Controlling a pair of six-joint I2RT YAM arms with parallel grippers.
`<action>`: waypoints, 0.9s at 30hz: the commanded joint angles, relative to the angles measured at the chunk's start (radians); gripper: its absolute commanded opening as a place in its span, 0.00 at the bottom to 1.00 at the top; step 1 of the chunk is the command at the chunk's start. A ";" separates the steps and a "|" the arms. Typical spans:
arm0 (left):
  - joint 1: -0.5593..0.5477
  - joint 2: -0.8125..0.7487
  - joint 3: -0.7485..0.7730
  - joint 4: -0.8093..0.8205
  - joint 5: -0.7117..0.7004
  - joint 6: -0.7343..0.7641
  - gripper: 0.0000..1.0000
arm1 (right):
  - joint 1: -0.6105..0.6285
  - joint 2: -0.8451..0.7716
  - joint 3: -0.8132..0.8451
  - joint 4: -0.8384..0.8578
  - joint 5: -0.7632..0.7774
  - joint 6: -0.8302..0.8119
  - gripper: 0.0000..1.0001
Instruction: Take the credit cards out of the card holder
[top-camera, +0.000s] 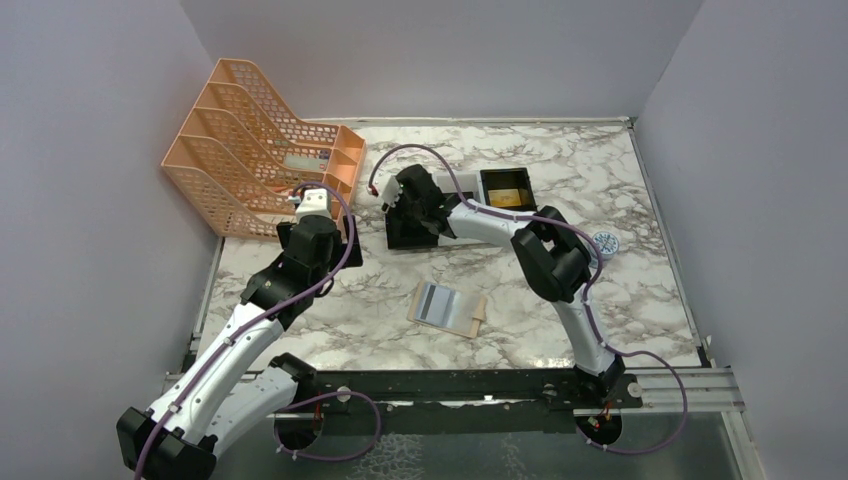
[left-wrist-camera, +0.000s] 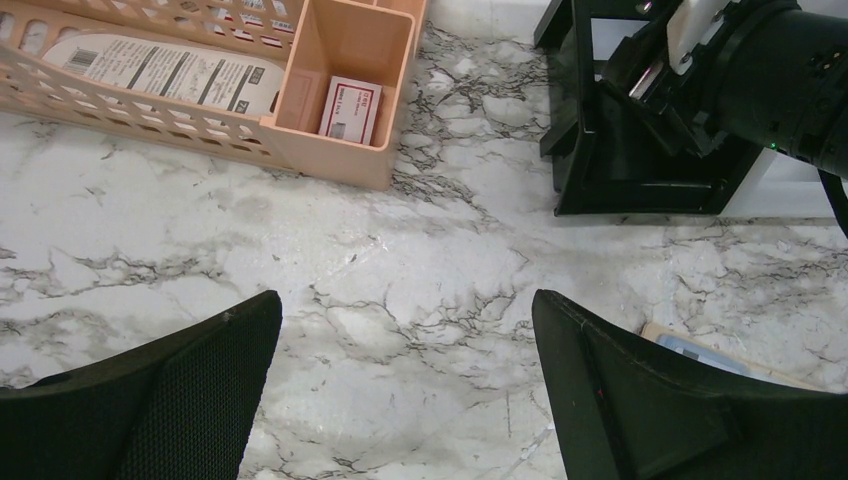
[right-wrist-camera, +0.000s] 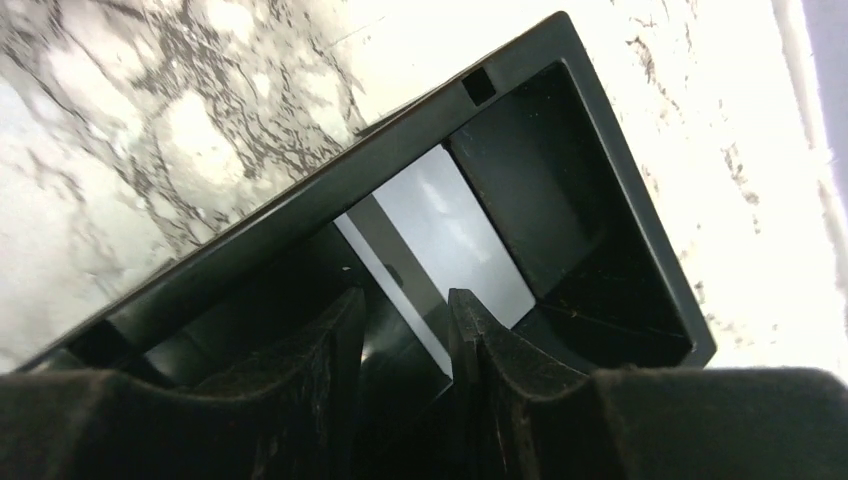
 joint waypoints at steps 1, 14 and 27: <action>0.007 -0.003 0.002 -0.006 0.017 0.012 0.99 | 0.007 -0.075 0.041 -0.003 -0.042 0.273 0.34; 0.013 -0.006 0.002 -0.005 0.020 0.012 0.99 | 0.006 0.024 0.171 -0.213 0.022 0.723 0.05; 0.014 -0.011 0.000 -0.006 0.018 0.011 0.99 | 0.007 0.096 0.220 -0.243 0.127 0.805 0.02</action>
